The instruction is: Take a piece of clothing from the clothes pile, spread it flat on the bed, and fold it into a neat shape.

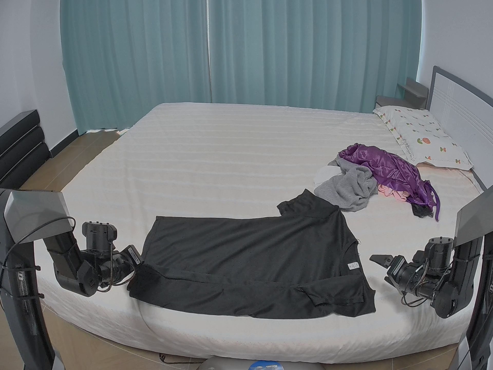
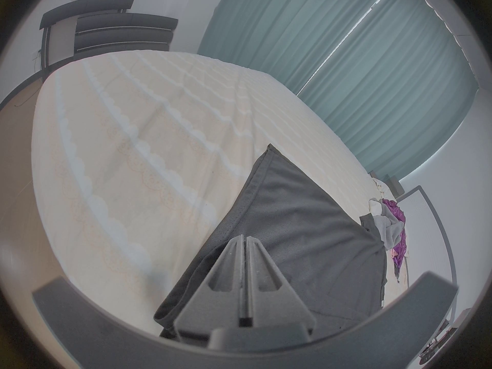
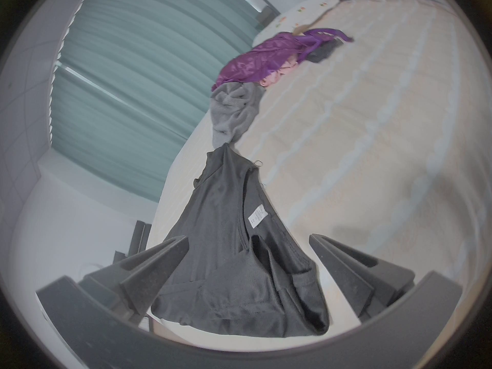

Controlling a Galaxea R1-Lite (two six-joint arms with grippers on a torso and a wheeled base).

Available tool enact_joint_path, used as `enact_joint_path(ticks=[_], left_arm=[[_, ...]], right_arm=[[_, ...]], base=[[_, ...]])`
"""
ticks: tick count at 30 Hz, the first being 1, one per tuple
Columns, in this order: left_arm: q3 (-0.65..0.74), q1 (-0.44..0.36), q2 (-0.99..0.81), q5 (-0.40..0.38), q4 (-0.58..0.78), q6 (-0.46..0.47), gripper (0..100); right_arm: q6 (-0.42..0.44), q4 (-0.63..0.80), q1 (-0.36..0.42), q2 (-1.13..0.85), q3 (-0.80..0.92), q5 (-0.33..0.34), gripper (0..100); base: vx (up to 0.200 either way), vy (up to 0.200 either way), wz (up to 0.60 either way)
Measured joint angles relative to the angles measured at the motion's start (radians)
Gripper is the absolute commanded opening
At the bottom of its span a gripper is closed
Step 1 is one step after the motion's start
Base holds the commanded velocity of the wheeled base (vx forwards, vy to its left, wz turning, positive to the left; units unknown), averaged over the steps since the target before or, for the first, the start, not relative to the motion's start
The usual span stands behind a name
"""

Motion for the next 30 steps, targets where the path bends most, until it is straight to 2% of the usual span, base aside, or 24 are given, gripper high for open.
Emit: enact_joint_path(ticks=[10, 17, 25, 26, 30], left_arm=[[0.055, -0.002, -0.087, 0.009, 0.003, 0.006, 0], [0.080, -0.003, -0.111, 0.009, 0.003, 0.009, 0], [0.089, -0.003, -0.116, 0.009, 0.002, 0.009, 0], [0.089, -0.003, -0.116, 0.009, 0.002, 0.009, 0], [0.091, -0.002, -0.116, 0.009, 0.002, 0.009, 0]], right_arm=[[-0.165, 0.000, 0.021, 0.021, -0.082, 0.010, 100], [-0.257, 0.000, 0.059, 0.080, -0.142, 0.086, 100], [-0.331, 0.000, 0.069, 0.158, -0.182, 0.112, 100], [-0.334, 0.000, 0.069, 0.167, -0.185, 0.116, 0], [-0.341, 0.000, 0.069, 0.193, -0.191, 0.124, 0]], base=[[0.000, 0.000, 0.00], [0.000, 0.000, 0.00], [0.000, 0.000, 0.00], [0.000, 0.000, 0.00], [0.000, 0.000, 0.00]])
